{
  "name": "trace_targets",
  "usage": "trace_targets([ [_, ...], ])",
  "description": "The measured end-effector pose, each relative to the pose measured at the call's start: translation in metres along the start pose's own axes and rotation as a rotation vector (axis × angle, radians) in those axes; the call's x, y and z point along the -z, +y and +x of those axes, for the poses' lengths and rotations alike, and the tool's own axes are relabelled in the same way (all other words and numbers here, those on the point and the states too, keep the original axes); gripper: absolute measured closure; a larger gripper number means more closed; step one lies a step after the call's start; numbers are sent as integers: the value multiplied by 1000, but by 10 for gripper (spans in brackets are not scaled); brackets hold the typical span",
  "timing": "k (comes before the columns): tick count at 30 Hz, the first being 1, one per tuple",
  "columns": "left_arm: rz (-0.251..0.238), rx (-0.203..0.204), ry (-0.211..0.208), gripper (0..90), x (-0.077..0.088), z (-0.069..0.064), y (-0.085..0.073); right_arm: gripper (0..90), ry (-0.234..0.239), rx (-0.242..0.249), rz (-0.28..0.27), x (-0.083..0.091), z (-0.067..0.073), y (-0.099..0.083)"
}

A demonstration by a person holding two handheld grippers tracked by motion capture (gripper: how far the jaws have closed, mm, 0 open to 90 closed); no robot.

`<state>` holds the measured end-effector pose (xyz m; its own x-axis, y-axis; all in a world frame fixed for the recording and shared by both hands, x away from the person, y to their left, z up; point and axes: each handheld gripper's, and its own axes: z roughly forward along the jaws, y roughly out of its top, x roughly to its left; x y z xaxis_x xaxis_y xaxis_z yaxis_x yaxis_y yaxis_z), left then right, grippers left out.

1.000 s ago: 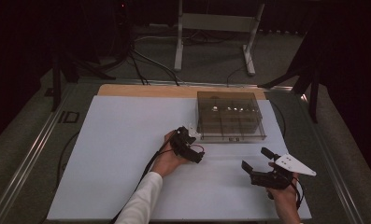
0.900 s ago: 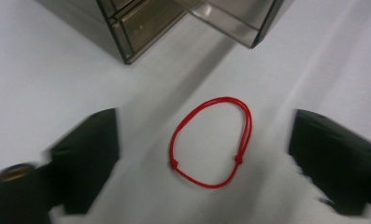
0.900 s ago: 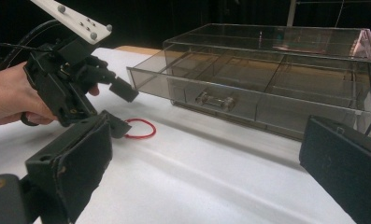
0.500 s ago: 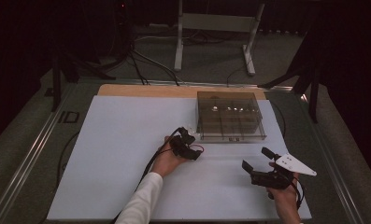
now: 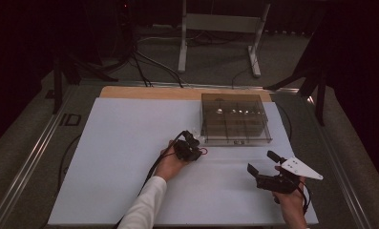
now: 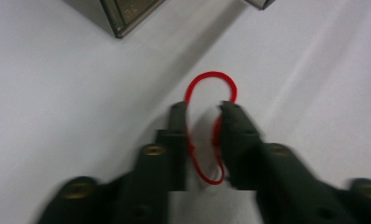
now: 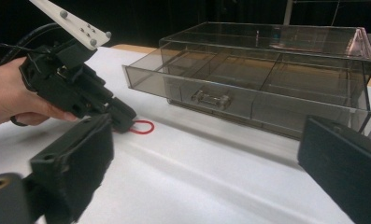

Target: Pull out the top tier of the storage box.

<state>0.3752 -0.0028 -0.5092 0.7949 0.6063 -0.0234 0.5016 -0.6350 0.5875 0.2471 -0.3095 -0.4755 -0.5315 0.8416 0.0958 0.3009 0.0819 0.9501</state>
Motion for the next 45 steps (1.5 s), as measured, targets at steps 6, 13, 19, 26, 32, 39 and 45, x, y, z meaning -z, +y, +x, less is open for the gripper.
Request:
trace_targets([
  [6,1,-11,-2,886,1,0,0,45,1,-1,-2,0,0,0],
  [13,-1,-9,-6,888,1,0,0,46,0,-3,-1,0,0,0],
  [19,-6,-2,-8,888,2,1,0,47,0,-1,-1,0,0,0],
  [26,-6,1,-9,888,4,1,0,47,1,-2,1,0,-1,0],
  [32,-1,-1,-11,888,7,3,0,49,2,-1,0,0,0,0],
  [39,2,0,-14,888,9,5,0,49,3,-2,1,-1,0,-1],
  [45,-2,4,-20,888,13,7,1,49,4,-2,3,-1,0,-1],
])
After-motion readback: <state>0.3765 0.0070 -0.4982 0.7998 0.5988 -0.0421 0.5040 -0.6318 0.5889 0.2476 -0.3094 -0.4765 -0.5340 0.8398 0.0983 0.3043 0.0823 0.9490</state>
